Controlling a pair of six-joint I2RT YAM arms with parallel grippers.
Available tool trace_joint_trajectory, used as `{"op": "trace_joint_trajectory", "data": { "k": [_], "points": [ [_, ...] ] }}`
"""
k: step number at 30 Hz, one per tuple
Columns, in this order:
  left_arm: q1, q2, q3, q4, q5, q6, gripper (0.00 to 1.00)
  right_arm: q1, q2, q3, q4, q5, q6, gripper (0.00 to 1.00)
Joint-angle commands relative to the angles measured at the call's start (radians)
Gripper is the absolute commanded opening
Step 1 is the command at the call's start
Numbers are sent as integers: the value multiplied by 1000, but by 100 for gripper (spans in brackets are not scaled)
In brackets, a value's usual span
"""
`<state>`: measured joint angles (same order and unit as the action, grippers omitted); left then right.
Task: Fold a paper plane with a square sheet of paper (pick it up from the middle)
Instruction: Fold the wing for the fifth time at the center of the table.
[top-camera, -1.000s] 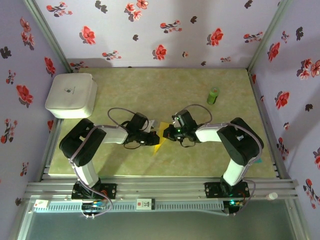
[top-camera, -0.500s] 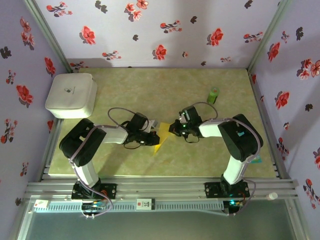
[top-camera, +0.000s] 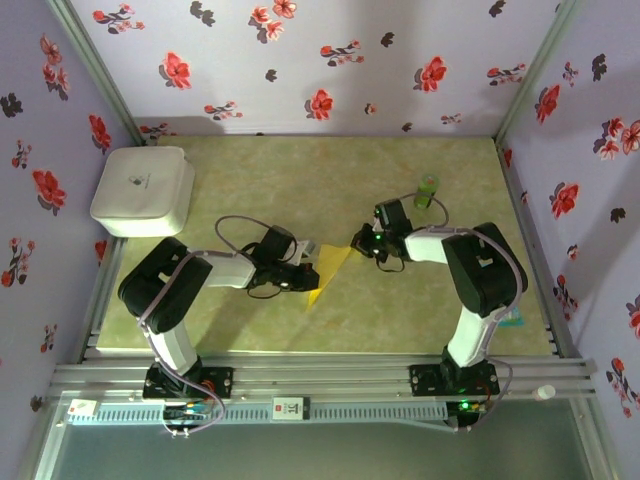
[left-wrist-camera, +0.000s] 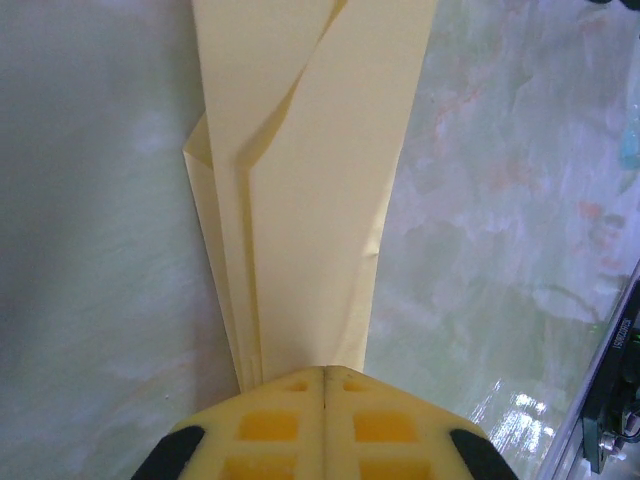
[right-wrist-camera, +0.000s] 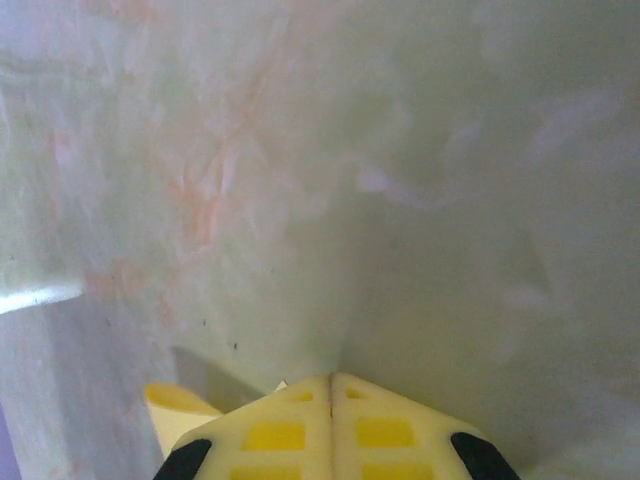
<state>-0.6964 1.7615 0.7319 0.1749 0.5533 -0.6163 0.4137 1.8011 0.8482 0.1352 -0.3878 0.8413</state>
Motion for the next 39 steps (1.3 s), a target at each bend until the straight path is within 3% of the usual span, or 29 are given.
{"op": "trace_joint_trajectory", "data": {
  "k": [1,7,12,16,24,30,39],
  "points": [
    [-9,32,-63,-180,-27,18,0,12,-74,-2,22,-7,3,7],
    [-10,21,-67,-173,-29,6,0,65,-178,-60,36,24,5,10],
    [-9,15,-63,-175,-29,3,0,149,-147,-80,102,-75,27,7],
    [-10,8,-58,-175,-29,1,0,191,-105,-104,149,-82,56,3],
    [-9,2,-50,-178,-28,-5,0,204,-26,-134,200,-83,98,0],
    [-10,-16,-45,-184,-28,-12,0,204,5,-158,153,-8,94,0],
    [-9,-161,-21,-159,-18,-110,0,204,29,-171,170,-4,102,0]
  ]
}}
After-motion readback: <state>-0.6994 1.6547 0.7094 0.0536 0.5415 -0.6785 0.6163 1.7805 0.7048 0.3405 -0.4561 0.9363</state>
